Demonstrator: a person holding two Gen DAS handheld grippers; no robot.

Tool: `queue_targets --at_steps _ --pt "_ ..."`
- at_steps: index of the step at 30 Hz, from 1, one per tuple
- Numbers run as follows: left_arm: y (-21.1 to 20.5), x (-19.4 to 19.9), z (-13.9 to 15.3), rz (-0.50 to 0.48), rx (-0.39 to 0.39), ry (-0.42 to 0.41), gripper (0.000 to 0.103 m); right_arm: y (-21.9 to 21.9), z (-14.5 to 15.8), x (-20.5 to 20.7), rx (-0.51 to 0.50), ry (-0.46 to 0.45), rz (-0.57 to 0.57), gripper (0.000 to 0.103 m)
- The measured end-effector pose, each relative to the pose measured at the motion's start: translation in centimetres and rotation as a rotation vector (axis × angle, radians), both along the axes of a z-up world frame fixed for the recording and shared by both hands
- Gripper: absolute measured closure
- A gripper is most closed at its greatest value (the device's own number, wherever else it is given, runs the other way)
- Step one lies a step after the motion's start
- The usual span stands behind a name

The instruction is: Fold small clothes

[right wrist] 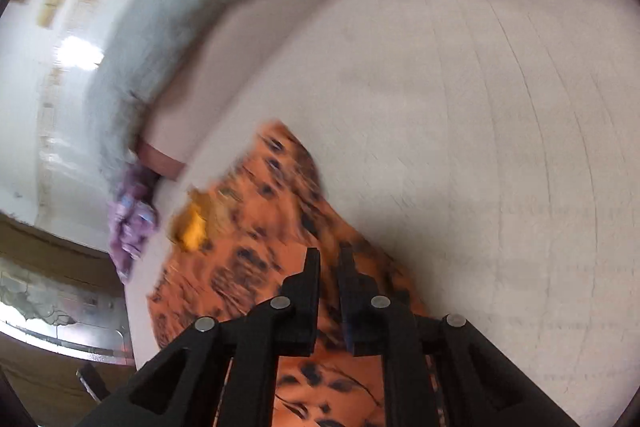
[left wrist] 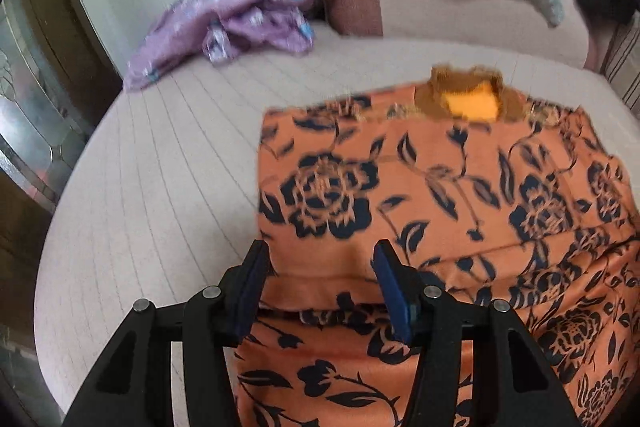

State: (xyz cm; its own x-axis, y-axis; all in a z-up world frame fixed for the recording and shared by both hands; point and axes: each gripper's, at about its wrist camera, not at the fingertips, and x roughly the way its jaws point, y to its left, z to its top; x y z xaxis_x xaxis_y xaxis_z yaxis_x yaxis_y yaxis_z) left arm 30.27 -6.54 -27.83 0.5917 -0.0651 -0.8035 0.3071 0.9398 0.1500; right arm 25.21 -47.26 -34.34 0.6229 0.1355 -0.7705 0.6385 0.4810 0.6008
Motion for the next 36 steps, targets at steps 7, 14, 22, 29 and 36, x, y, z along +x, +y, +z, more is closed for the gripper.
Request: queue_targets --at_steps 7,14,22,29,36 --pt "-2.0 0.4 -1.5 -0.044 0.015 0.049 0.032 4.4 -0.8 5.5 -0.044 0.002 0.25 0.091" --pt "-3.0 0.5 -2.7 -0.073 0.04 0.072 0.032 6.7 -3.3 8.5 -0.083 0.121 0.36 0.091" --pt "-3.9 1.0 -2.8 -0.055 0.049 0.024 0.032 10.6 -2.2 12.5 -0.09 -0.058 0.506 0.091" --pt "-4.0 0.9 -3.7 -0.058 0.073 0.028 0.032 12.7 -4.2 12.7 -0.107 0.018 0.546 0.089" --pt "-4.2 0.6 -3.6 -0.063 0.082 0.015 0.032 12.7 -1.4 11.7 -0.082 -0.085 0.557 0.089"
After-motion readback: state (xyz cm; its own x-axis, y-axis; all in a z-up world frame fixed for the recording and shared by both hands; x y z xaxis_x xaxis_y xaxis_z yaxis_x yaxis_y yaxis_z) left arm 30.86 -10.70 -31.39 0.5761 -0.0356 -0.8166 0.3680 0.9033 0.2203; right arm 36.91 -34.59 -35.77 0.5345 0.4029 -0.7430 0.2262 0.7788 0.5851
